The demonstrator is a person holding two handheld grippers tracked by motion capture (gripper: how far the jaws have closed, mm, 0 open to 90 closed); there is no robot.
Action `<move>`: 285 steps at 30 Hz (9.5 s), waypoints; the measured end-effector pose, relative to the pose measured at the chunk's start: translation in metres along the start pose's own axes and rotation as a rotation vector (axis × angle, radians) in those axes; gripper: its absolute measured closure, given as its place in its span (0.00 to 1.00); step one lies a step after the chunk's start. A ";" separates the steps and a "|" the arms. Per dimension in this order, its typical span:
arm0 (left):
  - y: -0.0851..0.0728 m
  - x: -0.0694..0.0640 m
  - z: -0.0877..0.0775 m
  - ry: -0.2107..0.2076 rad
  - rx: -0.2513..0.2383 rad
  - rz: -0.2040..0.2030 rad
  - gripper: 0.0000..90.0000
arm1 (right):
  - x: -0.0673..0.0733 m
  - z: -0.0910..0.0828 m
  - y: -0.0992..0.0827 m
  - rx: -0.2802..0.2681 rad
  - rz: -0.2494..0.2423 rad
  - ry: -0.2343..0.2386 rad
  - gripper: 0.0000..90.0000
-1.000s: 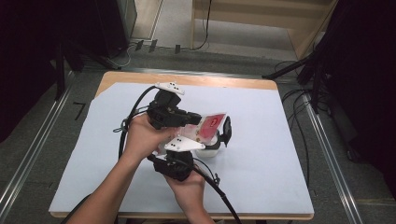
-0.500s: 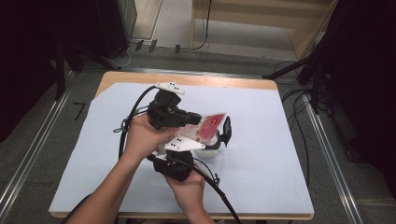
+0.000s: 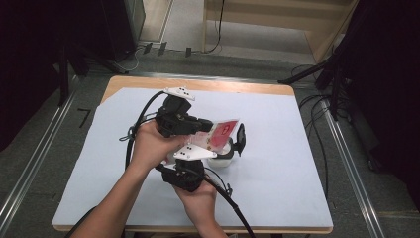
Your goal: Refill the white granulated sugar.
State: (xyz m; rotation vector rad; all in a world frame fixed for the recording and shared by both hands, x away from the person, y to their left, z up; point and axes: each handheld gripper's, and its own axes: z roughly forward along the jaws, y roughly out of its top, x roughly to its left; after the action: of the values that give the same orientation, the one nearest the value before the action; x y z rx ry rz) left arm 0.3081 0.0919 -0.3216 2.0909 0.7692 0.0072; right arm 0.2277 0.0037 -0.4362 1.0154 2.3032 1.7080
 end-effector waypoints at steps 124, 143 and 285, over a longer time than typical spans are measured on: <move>0.019 -0.006 0.007 0.024 0.028 0.027 0.95 | -0.004 -0.003 0.008 -0.004 -0.022 -0.019 0.77; 0.019 -0.008 0.005 0.027 0.018 0.029 0.95 | -0.004 -0.005 0.009 -0.010 -0.035 -0.029 0.83; -0.023 0.019 -0.014 0.004 0.210 -0.033 0.98 | -0.005 0.018 -0.030 0.119 -0.104 0.016 1.00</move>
State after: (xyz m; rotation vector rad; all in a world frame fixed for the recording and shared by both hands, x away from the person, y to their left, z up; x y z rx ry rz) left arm 0.3076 0.1223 -0.3350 2.2761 0.8366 -0.0909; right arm 0.2263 0.0110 -0.4712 0.8863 2.4466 1.5628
